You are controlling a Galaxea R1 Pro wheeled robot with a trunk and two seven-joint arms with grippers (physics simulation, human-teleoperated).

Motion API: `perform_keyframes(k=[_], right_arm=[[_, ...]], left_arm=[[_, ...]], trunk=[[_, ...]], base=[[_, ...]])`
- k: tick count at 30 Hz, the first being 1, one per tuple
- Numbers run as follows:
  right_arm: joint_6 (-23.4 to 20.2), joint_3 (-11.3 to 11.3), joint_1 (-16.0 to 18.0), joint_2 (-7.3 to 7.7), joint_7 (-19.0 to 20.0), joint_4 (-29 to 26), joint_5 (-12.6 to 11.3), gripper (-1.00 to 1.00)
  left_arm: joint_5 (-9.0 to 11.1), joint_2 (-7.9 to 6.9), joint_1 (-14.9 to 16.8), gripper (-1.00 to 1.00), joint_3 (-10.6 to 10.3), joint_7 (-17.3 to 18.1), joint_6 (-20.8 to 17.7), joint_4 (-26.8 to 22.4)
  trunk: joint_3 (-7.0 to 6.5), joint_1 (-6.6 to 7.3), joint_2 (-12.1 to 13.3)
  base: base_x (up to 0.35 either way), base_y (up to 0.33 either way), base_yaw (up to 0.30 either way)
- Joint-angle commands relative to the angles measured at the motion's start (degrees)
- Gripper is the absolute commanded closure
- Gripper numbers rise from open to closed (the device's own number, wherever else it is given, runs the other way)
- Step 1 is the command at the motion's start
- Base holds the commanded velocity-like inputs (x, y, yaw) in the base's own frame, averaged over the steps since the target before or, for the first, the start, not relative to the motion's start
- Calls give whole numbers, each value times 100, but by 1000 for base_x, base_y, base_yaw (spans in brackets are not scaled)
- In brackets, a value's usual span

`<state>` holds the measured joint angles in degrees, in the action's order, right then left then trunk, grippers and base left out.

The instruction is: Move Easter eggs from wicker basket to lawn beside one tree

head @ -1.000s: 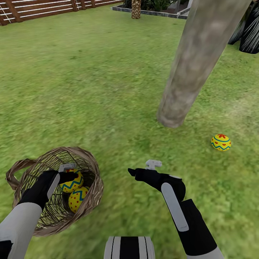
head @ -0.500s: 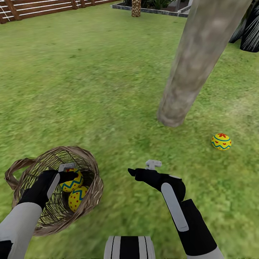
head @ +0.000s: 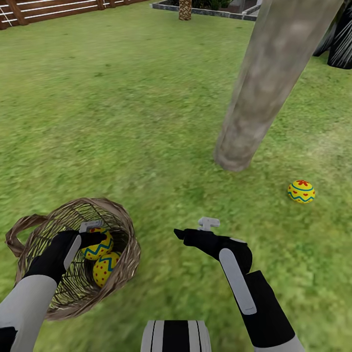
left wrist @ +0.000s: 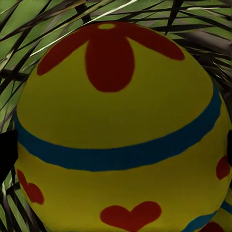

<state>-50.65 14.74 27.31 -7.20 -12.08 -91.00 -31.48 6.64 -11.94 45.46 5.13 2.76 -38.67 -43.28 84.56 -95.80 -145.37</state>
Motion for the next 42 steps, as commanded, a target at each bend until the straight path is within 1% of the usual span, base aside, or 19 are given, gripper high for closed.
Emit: perform_keyframes(k=[1, 18, 20, 24, 28, 33, 36, 40, 42], right_arm=[[-17, 3, 3, -1, -60, -5, -60, -100], [-15, 3, 2, -1, -58, -5, -60, -100], [-15, 3, 4, -1, -58, -5, -60, -100], [-15, 3, 2, -1, -58, -5, -60, -100], [-15, 3, 2, -1, -58, -5, -60, -100], [-15, 3, 2, -1, -58, -5, -60, -100], [-15, 3, 2, -1, -58, -5, -60, -100], [-15, 3, 2, -1, -58, -5, -60, -100], [-15, 3, 2, -1, -58, -5, -60, -100]], left_arm=[[-31, -1, -2, 100, 11, -5, -31, 65], [-31, -5, -2, 100, 11, -10, -37, 63], [-31, -6, -2, 100, 11, -11, -41, 64], [-31, -8, -2, 100, 8, -12, -37, 65], [-31, -3, -2, 100, 0, -9, -43, 71], [-31, -7, -2, 100, 5, 2, -44, 66], [-31, -5, -2, 100, 5, 12, -47, 70], [-31, -9, -2, 100, -2, 14, -51, 67], [-31, -9, -2, 100, -3, 14, -52, 66]], trunk=[[4, 0, -1], [4, 0, -1], [-40, 5, 2], [-40, 5, 2], [-129, 15, 7], [-129, 15, 7], [-195, 23, 11], [-195, 23, 11], [-239, 28, 14]], base=[[0, 0, 0], [0, 0, 0], [0, 0, 0], [0, 0, 0], [0, 0, 0], [0, 0, 0], [0, 0, 0], [0, 0, 0], [0, 0, 0]])
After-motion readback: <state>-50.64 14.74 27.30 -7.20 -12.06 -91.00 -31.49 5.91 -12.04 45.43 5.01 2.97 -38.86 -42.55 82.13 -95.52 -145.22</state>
